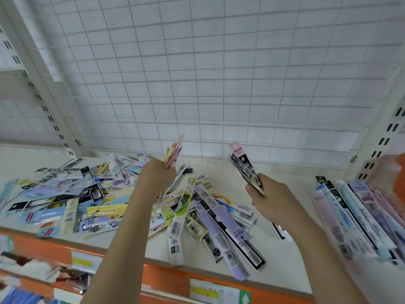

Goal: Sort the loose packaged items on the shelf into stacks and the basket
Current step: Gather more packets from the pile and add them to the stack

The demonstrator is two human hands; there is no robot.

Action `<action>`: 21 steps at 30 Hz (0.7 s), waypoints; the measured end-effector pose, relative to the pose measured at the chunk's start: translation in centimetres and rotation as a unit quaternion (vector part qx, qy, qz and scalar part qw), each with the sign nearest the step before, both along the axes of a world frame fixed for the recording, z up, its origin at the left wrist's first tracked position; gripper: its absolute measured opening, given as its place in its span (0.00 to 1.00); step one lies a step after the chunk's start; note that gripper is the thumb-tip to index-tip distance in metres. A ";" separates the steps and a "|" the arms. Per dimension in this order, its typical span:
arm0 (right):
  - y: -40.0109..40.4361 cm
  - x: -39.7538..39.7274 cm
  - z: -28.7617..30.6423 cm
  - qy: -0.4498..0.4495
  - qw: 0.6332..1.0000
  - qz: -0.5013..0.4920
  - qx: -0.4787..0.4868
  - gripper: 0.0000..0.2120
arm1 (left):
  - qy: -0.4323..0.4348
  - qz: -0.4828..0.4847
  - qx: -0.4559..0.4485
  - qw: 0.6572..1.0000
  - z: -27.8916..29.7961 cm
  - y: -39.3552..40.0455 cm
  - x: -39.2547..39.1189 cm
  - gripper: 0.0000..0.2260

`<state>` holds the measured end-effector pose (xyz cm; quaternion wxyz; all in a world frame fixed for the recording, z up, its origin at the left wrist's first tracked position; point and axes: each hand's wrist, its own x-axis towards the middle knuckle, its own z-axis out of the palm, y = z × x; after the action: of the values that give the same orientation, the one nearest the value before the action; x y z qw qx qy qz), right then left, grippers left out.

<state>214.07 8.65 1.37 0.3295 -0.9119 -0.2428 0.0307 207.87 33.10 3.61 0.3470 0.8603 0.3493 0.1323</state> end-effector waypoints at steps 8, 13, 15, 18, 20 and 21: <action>2.3 -0.3 -0.3 -0.001 1.000 0.021 -0.005 0.10 | 0.017 0.006 -0.014 1.000 -1.3 -1.2 -4.1 0.21; 2.7 -0.4 -1.2 0.029 0.999 0.008 -0.017 0.11 | 0.031 0.004 0.029 0.999 -2.6 -1.8 -4.0 0.18; 2.5 -0.4 -1.4 0.037 0.999 -0.003 -0.022 0.12 | 0.047 0.005 0.055 0.997 -2.6 -1.9 -3.5 0.16; 1.8 -0.3 -1.7 0.040 0.998 -0.015 -0.039 0.12 | 0.084 0.004 0.095 0.992 -2.5 -2.3 -2.6 0.14; 1.3 -0.3 -1.9 0.032 0.998 -0.028 -0.045 0.10 | 0.108 -0.002 0.112 0.988 -2.4 -2.7 -2.1 0.17; 1.1 -0.3 -1.9 0.027 0.998 -0.037 -0.043 0.09 | 0.118 -0.005 0.116 0.986 -2.3 -3.0 -1.9 0.19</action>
<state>213.73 9.75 -0.56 0.2969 -0.9325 -0.1984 0.0534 205.94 30.09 1.27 0.2014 0.9061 0.3658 0.0679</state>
